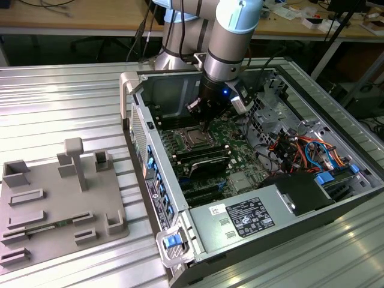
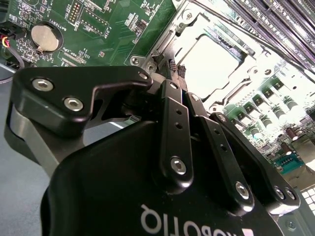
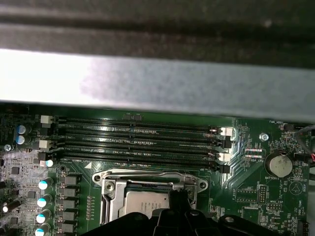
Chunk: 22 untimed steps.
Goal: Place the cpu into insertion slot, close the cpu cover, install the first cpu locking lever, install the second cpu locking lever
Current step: 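Install the second cpu locking lever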
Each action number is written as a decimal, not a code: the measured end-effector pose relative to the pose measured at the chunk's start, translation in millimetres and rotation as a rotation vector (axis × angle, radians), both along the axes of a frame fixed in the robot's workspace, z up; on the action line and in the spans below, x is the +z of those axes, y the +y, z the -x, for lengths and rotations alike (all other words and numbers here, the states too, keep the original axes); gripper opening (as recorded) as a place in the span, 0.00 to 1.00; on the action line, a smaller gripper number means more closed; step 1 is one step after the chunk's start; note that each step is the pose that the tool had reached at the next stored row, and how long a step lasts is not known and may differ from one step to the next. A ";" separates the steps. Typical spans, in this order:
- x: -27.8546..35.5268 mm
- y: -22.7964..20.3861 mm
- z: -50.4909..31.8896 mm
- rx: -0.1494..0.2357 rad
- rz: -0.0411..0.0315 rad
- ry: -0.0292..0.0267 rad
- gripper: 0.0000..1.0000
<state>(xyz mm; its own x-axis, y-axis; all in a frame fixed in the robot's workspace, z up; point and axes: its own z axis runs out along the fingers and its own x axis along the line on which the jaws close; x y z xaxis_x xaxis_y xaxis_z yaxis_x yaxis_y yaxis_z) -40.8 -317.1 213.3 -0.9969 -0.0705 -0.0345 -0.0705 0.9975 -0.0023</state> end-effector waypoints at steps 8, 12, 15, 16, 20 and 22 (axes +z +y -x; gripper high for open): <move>0.0 0.0 -0.1 0.000 0.0000 0.0001 0.11; 0.1 -0.1 -2.6 0.000 0.0018 0.0000 0.11; 5.9 -0.3 -2.6 0.000 0.0081 0.0001 0.11; 7.1 -0.3 -2.7 0.000 0.0093 0.0000 0.11; 10.4 -5.6 -2.6 0.000 0.0135 0.0001 0.11; 10.6 -15.7 -2.7 0.000 0.0134 -0.0001 0.11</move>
